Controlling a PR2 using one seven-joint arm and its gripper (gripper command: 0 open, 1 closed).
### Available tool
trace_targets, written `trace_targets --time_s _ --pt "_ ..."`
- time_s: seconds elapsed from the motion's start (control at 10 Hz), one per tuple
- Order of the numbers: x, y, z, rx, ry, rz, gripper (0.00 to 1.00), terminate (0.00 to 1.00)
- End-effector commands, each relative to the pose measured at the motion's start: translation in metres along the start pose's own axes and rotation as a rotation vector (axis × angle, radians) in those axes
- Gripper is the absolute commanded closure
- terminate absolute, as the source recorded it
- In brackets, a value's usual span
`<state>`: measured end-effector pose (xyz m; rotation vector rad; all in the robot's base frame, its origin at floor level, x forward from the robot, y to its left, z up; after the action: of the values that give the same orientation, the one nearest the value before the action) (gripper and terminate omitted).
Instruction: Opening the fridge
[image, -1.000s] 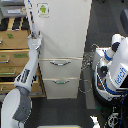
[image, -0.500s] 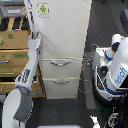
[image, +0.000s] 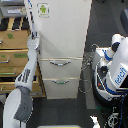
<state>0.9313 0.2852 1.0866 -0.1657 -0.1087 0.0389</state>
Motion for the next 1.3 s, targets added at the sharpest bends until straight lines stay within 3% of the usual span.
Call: trace_targets --time_s 0.1,0.5,0.6,0.7,0.9,1.1,1.2,1.3 --pt "-0.025 -0.012 -0.015 0.009 0.024 -0.067 1.00 0.00" --pt "-0.095 -0.027 0.010 0.048 0.016 -0.189 1.00 0.00" --pt "-0.157 -0.045 0.038 0.016 0.027 -0.282 1.00 0.00" --pt "-0.368 -0.097 0.139 -0.077 0.063 -0.574 1.00 0.00" --pt "-0.603 -0.135 0.249 -0.195 0.114 -0.722 1.00 0.00" --pt "-0.802 -0.167 0.329 -0.241 0.057 -1.002 1.00 0.00" --pt "-0.835 -0.168 0.326 -0.198 0.085 -1.063 1.00 0.00" --pt "-0.843 -0.151 0.315 -0.098 0.087 -1.125 1.00 0.00"
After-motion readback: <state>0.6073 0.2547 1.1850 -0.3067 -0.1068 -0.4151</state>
